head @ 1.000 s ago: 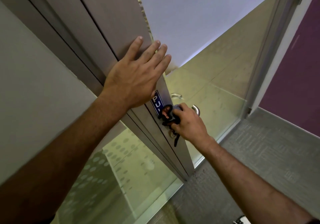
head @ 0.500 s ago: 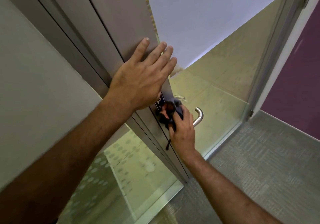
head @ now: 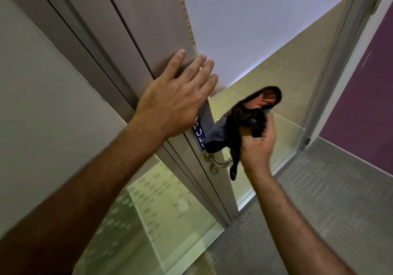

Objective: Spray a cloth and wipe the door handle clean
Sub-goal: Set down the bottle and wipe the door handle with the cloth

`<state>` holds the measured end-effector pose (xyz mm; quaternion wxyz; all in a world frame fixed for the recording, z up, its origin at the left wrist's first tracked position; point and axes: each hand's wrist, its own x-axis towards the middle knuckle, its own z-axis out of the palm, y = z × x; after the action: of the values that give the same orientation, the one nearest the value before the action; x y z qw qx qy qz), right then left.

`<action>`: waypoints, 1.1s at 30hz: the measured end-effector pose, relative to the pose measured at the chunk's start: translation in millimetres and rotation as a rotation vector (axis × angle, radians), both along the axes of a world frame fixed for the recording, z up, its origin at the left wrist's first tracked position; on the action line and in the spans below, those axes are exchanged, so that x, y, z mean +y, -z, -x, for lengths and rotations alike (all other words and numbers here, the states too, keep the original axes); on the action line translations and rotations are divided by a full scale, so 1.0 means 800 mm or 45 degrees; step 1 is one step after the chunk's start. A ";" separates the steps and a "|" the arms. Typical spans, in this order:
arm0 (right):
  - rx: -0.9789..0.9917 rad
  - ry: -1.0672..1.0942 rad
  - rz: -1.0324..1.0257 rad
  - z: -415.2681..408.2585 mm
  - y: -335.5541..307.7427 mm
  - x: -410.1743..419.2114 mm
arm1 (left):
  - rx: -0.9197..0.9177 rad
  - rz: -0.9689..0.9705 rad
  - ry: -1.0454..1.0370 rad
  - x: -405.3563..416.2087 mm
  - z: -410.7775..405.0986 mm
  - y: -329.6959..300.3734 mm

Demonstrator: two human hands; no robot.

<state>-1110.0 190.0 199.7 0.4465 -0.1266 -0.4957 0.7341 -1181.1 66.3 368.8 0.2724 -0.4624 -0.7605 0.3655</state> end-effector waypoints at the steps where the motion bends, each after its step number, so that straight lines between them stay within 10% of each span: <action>1: -0.024 0.025 -0.100 0.010 0.000 -0.016 | 0.003 0.004 0.002 0.000 0.000 0.000; 5: -0.290 0.208 -0.848 0.044 0.024 -0.078 | 0.003 -0.022 0.020 0.000 0.002 0.003; 9: -0.432 0.228 -1.011 0.045 0.071 -0.075 | 0.003 0.011 0.006 0.001 0.003 0.003; 23: -1.000 -0.779 -1.976 0.019 0.029 0.012 | 0.059 0.046 -0.058 -0.001 0.000 0.000; 33: -1.010 -0.397 -2.026 0.008 0.046 0.000 | -0.087 0.161 0.027 -0.005 0.007 0.057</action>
<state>-1116.2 190.3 163.1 0.0939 0.0445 -0.9862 0.1289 -1186.6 62.7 323.3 0.2205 -0.4991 -0.7398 0.3938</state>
